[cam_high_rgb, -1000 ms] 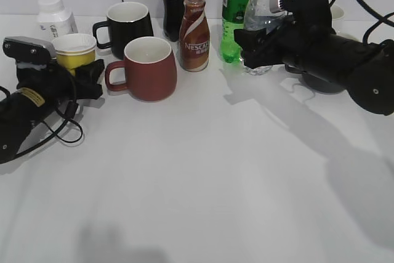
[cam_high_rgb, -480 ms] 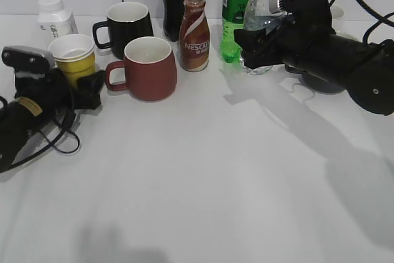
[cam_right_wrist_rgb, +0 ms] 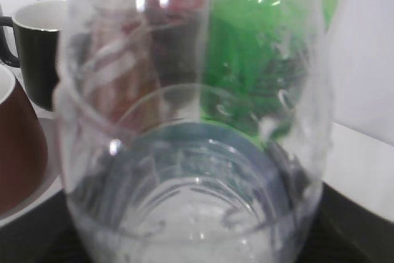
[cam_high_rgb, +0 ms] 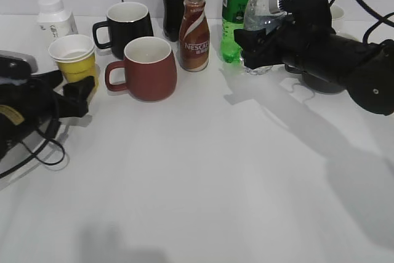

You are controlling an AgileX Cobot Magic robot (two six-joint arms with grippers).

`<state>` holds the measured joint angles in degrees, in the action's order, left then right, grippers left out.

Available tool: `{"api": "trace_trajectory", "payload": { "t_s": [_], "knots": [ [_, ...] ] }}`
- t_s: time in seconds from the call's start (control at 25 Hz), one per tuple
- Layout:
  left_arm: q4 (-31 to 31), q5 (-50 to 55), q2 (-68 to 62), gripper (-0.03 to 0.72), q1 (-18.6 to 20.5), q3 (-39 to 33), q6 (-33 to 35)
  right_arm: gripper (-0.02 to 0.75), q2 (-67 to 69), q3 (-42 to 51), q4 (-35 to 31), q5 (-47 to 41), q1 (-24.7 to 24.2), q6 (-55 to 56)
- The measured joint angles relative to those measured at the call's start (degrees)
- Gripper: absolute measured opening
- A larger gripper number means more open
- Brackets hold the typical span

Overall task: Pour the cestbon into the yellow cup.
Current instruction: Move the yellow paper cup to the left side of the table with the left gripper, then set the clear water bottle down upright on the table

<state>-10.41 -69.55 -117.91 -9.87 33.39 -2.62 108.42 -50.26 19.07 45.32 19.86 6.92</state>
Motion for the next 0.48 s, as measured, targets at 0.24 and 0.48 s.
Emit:
{"api": "trace_trajectory", "payload": {
  "t_s": [0.24,0.48],
  "knots": [
    [1.4,0.0,7.2,0.566,0.0,-6.4,0.0,0.482,0.0,0.0,0.0,0.0,0.0,0.0],
    [1.4,0.1,13.5,0.567,0.0,-10.9,0.0,0.482,3.7,0.0,0.0,3.6,0.0,0.0]
  ]
}}
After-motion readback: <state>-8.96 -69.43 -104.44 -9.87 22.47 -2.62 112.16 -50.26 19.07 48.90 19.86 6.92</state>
